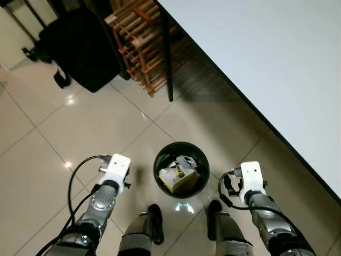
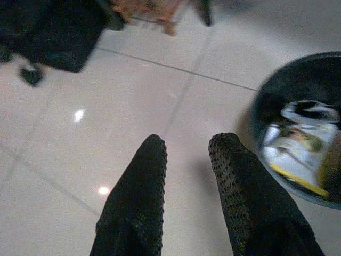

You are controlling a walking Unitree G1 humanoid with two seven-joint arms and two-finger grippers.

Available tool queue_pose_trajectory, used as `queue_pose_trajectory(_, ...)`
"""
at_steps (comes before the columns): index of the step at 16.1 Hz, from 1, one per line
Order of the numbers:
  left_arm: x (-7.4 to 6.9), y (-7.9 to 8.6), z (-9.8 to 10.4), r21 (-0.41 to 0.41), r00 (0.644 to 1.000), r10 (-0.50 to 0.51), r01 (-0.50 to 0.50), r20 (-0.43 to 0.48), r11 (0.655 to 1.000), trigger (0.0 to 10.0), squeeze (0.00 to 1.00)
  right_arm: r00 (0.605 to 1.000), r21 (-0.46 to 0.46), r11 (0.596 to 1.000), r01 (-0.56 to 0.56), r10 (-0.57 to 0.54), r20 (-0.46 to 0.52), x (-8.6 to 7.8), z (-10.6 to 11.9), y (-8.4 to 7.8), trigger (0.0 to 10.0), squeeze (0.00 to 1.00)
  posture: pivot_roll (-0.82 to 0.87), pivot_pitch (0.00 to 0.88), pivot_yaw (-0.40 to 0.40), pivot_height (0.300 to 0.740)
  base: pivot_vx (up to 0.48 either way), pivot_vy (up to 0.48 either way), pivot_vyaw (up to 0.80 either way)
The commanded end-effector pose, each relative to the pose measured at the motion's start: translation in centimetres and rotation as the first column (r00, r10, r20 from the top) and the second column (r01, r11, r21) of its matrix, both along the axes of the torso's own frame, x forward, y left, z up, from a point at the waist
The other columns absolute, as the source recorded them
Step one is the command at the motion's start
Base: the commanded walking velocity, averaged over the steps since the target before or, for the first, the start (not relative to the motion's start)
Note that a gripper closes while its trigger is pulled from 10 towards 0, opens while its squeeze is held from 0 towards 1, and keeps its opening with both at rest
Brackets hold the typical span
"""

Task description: Picking trash to rubbish bin

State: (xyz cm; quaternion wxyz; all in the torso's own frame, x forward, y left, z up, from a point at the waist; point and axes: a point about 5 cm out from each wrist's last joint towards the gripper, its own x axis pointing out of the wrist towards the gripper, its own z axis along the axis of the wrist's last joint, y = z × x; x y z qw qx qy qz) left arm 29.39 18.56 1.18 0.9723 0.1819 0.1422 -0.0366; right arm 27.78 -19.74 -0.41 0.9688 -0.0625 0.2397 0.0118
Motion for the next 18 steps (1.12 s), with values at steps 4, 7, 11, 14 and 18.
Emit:
queue_pose_trajectory(4,-3.2,0.4,-2.8,0.015,0.995,0.069,-0.068,-0.074,0.998,10.0,0.0,0.995,0.015,0.997,0.071,-0.07,-0.064,-2.6,-2.3,-0.9,10.0,0.0,0.03,0.264,0.123,0.74,0.0,0.0,0.0)
queue_pose_trajectory(7,-5.2,0.5,-4.4,0.023,0.987,0.093,-0.091,-0.133,0.996,10.0,0.0,0.99,0.008,0.995,0.095,-0.094,-0.108,-4.0,-3.5,-1.4,10.0,0.0,0.03,0.229,0.122,0.74,0.0,0.0,0.0)
queue_pose_trajectory(11,-6.4,0.9,-5.2,0.043,0.98,0.119,-0.113,-0.16,0.993,10.0,0.0,0.987,0.013,0.996,0.086,-0.084,-0.137,-4.9,-4.2,-0.9,10.0,0.0,0.04,0.211,0.111,0.74,0.0,0.0,0.0)
queue_pose_trajectory(14,-6.6,0.9,-5.2,0.046,0.979,0.119,-0.113,-0.163,0.992,10.0,0.0,0.988,0.027,0.996,0.089,-0.085,-0.129,-5.0,-4.3,-0.7,10.0,0.0,0.03,0.2,0.112,0.74,0.0,0.0,0.0)
queue_pose_trajectory(18,-6.6,0.6,-5.4,0.048,0.98,0.11,-0.103,-0.168,0.994,10.0,0.0,0.985,0.023,0.995,0.099,-0.094,-0.142,-5.5,-4.7,-0.8,10.0,0.0,0.03,0.2,0.114,0.74,0.0,0.0,0.0)
